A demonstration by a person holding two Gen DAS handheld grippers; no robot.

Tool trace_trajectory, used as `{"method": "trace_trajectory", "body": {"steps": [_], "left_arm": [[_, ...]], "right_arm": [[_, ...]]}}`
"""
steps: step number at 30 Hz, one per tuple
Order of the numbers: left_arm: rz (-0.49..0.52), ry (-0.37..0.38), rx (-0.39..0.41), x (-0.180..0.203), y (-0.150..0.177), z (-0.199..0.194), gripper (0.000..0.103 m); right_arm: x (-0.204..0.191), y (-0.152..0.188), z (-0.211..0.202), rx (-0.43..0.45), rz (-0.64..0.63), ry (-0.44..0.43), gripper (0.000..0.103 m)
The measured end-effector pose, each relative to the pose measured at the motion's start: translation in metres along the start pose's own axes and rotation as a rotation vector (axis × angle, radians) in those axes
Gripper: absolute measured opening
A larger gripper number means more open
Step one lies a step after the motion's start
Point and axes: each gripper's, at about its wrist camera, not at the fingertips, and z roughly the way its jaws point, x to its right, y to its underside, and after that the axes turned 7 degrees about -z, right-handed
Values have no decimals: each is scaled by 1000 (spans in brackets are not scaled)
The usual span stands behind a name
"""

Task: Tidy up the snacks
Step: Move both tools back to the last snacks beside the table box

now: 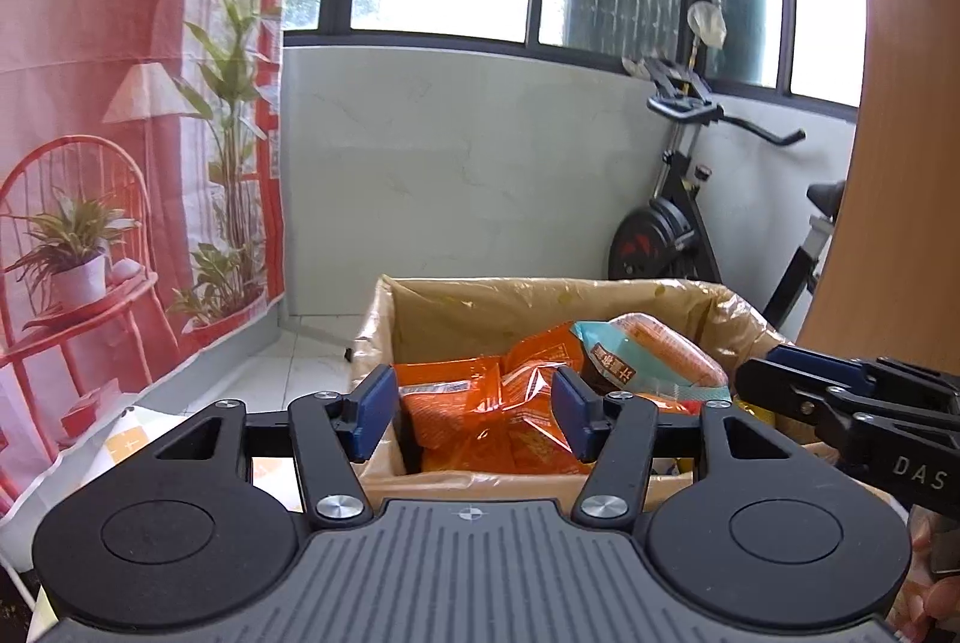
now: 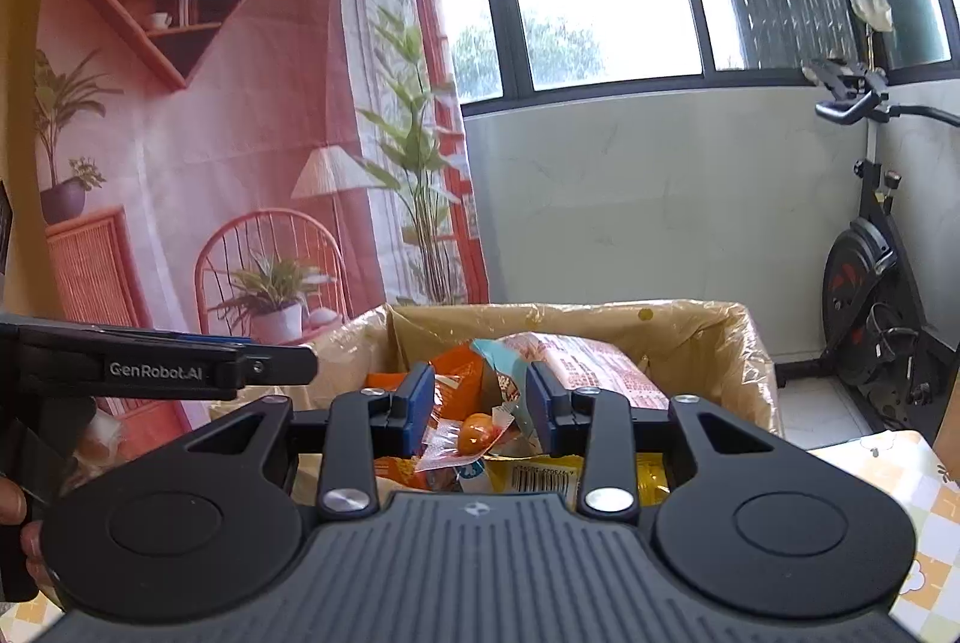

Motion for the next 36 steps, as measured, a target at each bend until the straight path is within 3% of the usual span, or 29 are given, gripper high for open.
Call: {"method": "trace_trajectory", "body": {"steps": [9, 17, 27, 36], "left_arm": [[-36, -13, 37, -13, 14, -40, 60], [-66, -11, 6, -24, 40, -57, 59], [-137, 2, -83, -44, 91, -42, 59], [-98, 15, -223, -42, 129, -7, 60]], "right_arm": [[-13, 11, -33, 47, 4, -6, 37], [-19, 32, -49, 28, 32, -1, 37], [-10, 80, -51, -34, 118, -4, 37], [2, 128, -40, -138, 135, 39, 37]]}}
